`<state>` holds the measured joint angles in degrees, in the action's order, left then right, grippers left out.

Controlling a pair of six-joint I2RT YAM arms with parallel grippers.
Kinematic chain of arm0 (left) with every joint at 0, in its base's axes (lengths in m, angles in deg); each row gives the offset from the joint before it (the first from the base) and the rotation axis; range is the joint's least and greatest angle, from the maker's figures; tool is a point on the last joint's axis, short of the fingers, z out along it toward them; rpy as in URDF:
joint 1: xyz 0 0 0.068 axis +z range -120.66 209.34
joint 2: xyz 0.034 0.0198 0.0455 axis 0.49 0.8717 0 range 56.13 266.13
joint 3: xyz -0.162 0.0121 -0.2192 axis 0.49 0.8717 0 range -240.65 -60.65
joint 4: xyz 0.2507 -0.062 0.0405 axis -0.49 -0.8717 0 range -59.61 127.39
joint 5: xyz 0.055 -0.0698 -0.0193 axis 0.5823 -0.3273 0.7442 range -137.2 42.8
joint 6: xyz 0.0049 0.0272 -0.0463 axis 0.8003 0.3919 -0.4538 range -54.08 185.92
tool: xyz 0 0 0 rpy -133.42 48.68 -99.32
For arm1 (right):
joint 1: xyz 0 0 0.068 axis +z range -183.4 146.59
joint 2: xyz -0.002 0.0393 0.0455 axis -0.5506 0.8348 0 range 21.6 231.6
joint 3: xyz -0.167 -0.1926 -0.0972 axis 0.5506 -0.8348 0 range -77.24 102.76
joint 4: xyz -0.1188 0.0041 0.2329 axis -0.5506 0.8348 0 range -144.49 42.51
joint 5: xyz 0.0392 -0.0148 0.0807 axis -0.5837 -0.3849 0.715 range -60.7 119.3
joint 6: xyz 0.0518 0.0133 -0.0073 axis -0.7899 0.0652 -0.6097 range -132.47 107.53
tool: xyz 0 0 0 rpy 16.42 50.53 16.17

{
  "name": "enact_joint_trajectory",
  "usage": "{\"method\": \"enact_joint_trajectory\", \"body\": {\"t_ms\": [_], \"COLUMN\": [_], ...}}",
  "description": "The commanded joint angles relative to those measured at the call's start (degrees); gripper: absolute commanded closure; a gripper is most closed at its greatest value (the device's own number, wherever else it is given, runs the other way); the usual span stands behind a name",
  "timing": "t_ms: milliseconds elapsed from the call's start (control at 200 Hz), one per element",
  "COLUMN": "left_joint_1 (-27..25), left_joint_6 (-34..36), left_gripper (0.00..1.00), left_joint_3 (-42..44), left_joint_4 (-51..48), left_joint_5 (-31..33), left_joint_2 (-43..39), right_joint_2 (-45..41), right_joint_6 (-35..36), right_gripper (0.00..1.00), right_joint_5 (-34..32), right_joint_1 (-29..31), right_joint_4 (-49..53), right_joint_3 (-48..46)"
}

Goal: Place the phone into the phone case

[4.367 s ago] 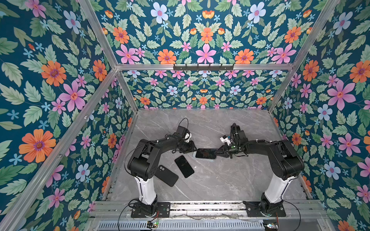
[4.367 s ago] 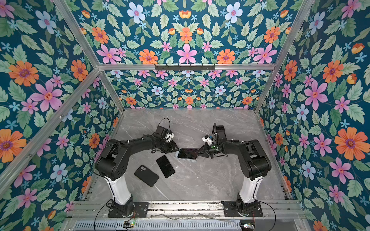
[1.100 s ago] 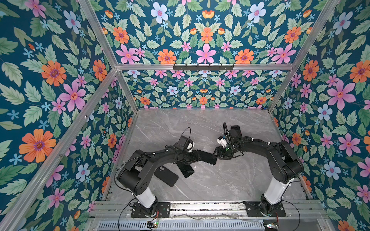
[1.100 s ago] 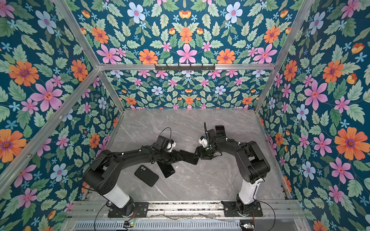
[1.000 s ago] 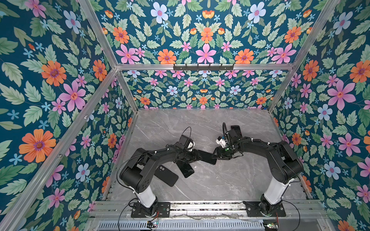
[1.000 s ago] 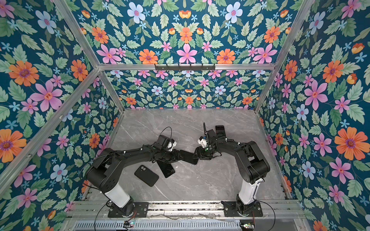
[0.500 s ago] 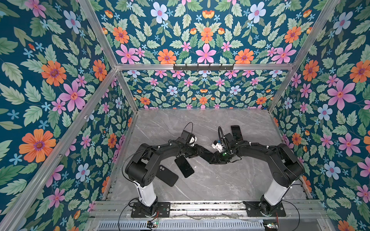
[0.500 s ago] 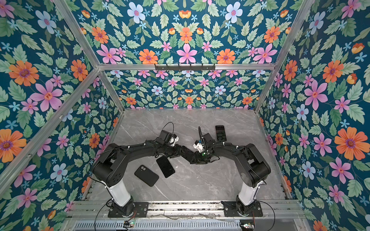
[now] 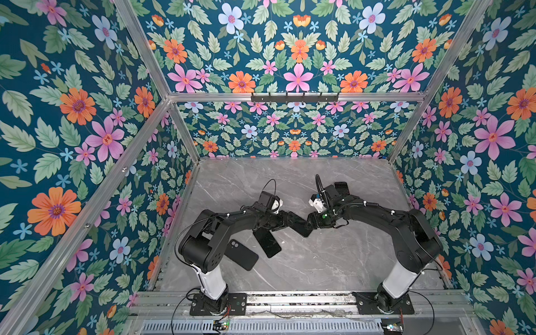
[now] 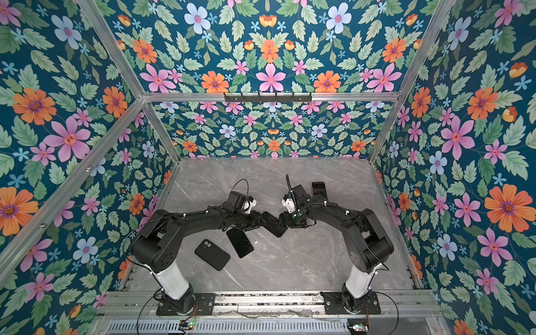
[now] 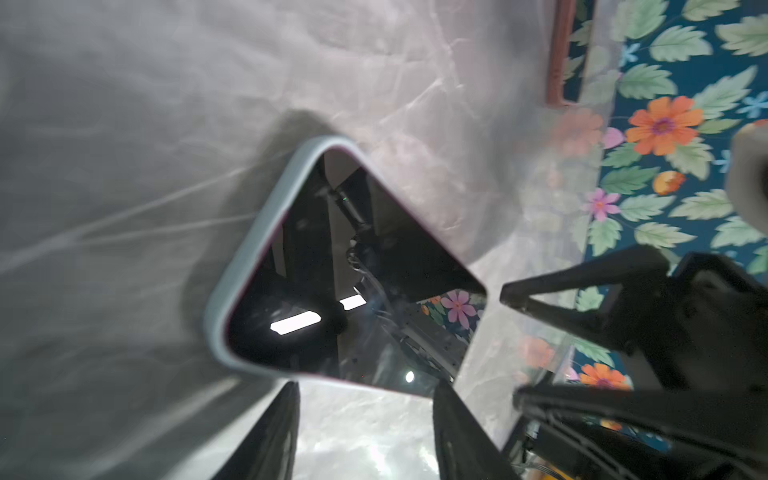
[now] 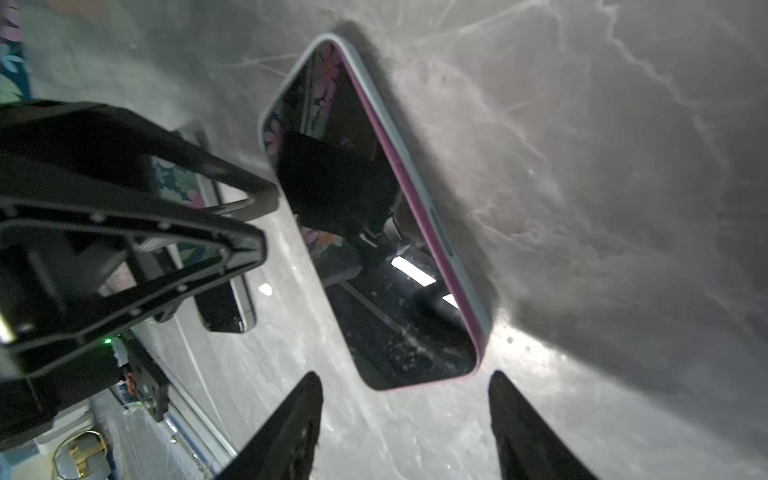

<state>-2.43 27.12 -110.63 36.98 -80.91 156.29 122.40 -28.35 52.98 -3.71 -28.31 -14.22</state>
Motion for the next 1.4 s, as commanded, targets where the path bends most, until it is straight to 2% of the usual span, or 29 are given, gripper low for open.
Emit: {"method": "enact_joint_trajectory", "body": {"t_ms": [0,120,300,470,635,830,1115,1395], "left_joint_1": [0.04,0.08,-0.04,-0.05,-0.14,-0.14,-0.13,-0.13], "left_joint_6": [-1.12,-1.70,-1.64,-1.71,-1.63,-1.19,-1.70,-2.15], "left_gripper": [0.45,0.45,0.48,0.52,0.54,0.55,0.56,0.56], "left_joint_3": [1.33,1.81,0.86,-0.20,-0.30,-0.05,0.91,1.46], "left_joint_4": [-0.23,1.55,2.86,3.65,3.68,3.40,4.42,5.19], "left_joint_5": [0.52,-0.04,-1.01,-1.95,-2.07,-2.08,-2.61,-3.21], "left_joint_2": [-0.49,0.37,2.03,3.20,2.96,2.94,2.85,2.80], "right_joint_2": [2.51,4.72,3.93,2.97,1.90,2.97,5.05,5.38], "right_joint_6": [2.08,2.43,1.66,1.38,1.26,3.56,6.25,7.86], "right_gripper": [0.33,0.34,0.40,0.47,0.49,0.47,0.39,0.34], "right_joint_5": [-2.14,-0.49,3.86,5.74,6.64,4.49,-2.39,-4.36], "right_joint_1": [0.01,-0.02,0.27,2.17,4.89,7.25,9.45,10.64], "right_joint_4": [1.76,1.61,-0.30,-0.43,-0.35,1.59,4.41,3.80], "right_joint_3": [2.02,2.98,1.08,-0.07,-1.06,-0.14,2.22,1.64]}}
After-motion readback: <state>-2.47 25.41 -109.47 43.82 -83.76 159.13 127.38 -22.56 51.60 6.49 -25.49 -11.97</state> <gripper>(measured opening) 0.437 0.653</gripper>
